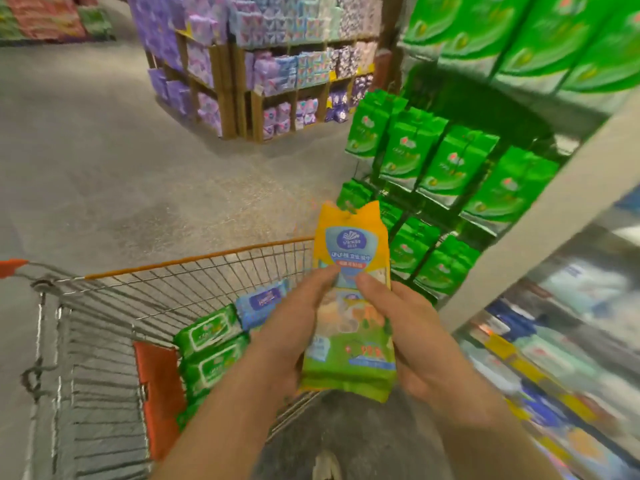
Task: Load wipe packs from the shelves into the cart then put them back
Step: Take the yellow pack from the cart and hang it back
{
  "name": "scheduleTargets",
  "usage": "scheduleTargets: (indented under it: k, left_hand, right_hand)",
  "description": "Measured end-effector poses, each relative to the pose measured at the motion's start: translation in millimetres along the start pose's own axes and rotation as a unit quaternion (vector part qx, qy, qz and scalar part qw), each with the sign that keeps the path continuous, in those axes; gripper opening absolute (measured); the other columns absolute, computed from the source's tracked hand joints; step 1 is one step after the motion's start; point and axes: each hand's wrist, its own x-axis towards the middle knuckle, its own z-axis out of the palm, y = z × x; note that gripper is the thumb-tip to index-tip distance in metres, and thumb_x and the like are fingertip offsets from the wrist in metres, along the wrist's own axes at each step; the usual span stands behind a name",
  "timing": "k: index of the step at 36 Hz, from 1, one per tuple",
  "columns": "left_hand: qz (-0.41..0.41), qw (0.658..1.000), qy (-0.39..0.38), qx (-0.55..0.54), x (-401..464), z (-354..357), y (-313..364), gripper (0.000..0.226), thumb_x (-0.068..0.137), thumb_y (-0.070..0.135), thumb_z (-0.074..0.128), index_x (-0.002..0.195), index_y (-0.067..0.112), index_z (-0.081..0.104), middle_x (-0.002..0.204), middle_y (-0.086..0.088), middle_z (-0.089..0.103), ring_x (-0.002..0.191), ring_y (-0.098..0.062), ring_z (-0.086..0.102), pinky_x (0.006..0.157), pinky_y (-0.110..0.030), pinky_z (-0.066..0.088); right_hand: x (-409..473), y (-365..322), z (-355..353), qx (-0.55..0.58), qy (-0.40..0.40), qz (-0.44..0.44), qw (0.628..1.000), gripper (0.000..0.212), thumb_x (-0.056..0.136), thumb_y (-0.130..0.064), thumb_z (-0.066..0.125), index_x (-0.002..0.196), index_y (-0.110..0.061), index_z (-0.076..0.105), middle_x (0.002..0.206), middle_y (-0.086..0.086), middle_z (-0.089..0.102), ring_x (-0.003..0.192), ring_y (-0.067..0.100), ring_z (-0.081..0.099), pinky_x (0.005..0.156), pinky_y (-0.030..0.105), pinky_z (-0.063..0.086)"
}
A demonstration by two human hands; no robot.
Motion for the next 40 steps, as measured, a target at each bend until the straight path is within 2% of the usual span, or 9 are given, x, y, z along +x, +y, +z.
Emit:
scheduleTargets:
  k: [4, 10, 14, 22, 27, 32, 34, 36, 40]
  left_hand:
    - [-0.023, 0.999, -0.032, 0.004, -11, 34, -20, 0.041, 0.096, 0.037, 0.050, 0.083, 0.018, 0.084, 0.097, -0.019, 0.078, 0.071, -0.030, 0.073, 0.072, -0.038, 0.060]
    - [-0.061, 0.989, -0.116, 0.069, -29, 99, -44, 0.044, 0.096, 0.028, 0.052, 0.132, 0.005, 0.065, 0.084, -0.019, 0.078, 0.073, -0.022, 0.076, 0.069, -0.030, 0.062]
    - [-0.102, 0.980, -0.149, 0.087, -35, 149, -72, 0.041, 0.100, 0.030, 0.049, 0.125, 0.006, 0.070, 0.110, -0.021, 0.074, 0.114, -0.043, 0.065, 0.087, -0.040, 0.054]
    - [-0.125, 0.954, -0.230, 0.148, -67, 251, -154, 0.040, 0.100, 0.035, 0.050, 0.125, 0.011, 0.070, 0.116, -0.020, 0.074, 0.109, -0.037, 0.071, 0.099, -0.052, 0.055]
    - [-0.114, 0.953, -0.249, 0.132, -93, 327, -212, 0.040, 0.103, 0.010, 0.041, 0.076, 0.002, 0.068, 0.056, -0.012, 0.070, 0.043, -0.018, 0.068, 0.032, -0.021, 0.045]
    - [-0.129, 0.937, -0.267, 0.186, -118, 391, -267, 0.036, 0.105, 0.010, 0.038, 0.086, -0.004, 0.065, 0.053, -0.015, 0.068, 0.039, -0.019, 0.066, 0.030, -0.021, 0.042]
    - [-0.145, 0.923, -0.282, 0.217, -127, 410, -287, 0.032, 0.104, 0.015, 0.042, 0.098, -0.005, 0.066, 0.061, -0.017, 0.072, 0.047, -0.020, 0.070, 0.038, -0.022, 0.050]
    - [-0.176, 0.909, -0.313, 0.214, -144, 424, -305, 0.038, 0.101, 0.030, 0.050, 0.116, 0.004, 0.074, 0.094, -0.020, 0.078, 0.080, -0.028, 0.078, 0.075, -0.034, 0.061]
    - [-0.193, 0.888, -0.369, 0.197, -155, 448, -335, 0.050, 0.093, 0.050, 0.056, 0.121, 0.013, 0.075, 0.120, -0.020, 0.072, 0.111, -0.038, 0.070, 0.106, -0.057, 0.048]
  right_hand:
    - [-41, -7, -29, 0.018, 0.060, -0.018, 0.998, 0.054, 0.076, -0.032, 0.074, 0.122, -0.005, 0.067, 0.109, 0.021, 0.075, 0.099, 0.042, 0.072, 0.089, 0.059, 0.057]
    - [-104, -17, -85, 0.047, 0.140, -0.061, 0.987, 0.058, 0.075, -0.035, 0.076, 0.125, -0.006, 0.066, 0.112, 0.021, 0.074, 0.102, 0.043, 0.071, 0.094, 0.064, 0.053]
    - [-147, -21, -126, 0.073, 0.175, -0.099, 0.977, 0.048, 0.083, -0.032, 0.071, 0.124, -0.007, 0.068, 0.115, 0.022, 0.073, 0.106, 0.045, 0.069, 0.097, 0.067, 0.050]
    - [-247, -18, -227, 0.108, 0.255, -0.144, 0.950, 0.044, 0.089, -0.036, 0.070, 0.124, -0.009, 0.070, 0.118, 0.021, 0.072, 0.110, 0.043, 0.068, 0.100, 0.065, 0.049]
    - [-312, -11, -291, 0.133, 0.307, -0.150, 0.930, 0.044, 0.089, -0.036, 0.071, 0.125, -0.011, 0.068, 0.115, 0.020, 0.073, 0.106, 0.042, 0.070, 0.097, 0.064, 0.052]
    - [-375, -2, -351, 0.150, 0.343, -0.152, 0.915, 0.043, 0.091, -0.035, 0.070, 0.124, -0.008, 0.067, 0.113, 0.020, 0.074, 0.105, 0.041, 0.071, 0.095, 0.061, 0.054]
    - [-399, 0, -374, 0.154, 0.352, -0.156, 0.910, 0.044, 0.090, -0.036, 0.071, 0.123, -0.008, 0.068, 0.112, 0.019, 0.074, 0.105, 0.041, 0.071, 0.096, 0.061, 0.053]
    - [-420, 0, -394, 0.153, 0.360, -0.163, 0.906, 0.047, 0.085, -0.038, 0.074, 0.121, -0.009, 0.070, 0.111, 0.019, 0.075, 0.104, 0.041, 0.071, 0.096, 0.062, 0.053]
    - [-453, -1, -431, 0.173, 0.367, -0.181, 0.896, 0.052, 0.079, -0.039, 0.076, 0.121, -0.008, 0.071, 0.114, 0.022, 0.073, 0.107, 0.044, 0.070, 0.097, 0.064, 0.051]
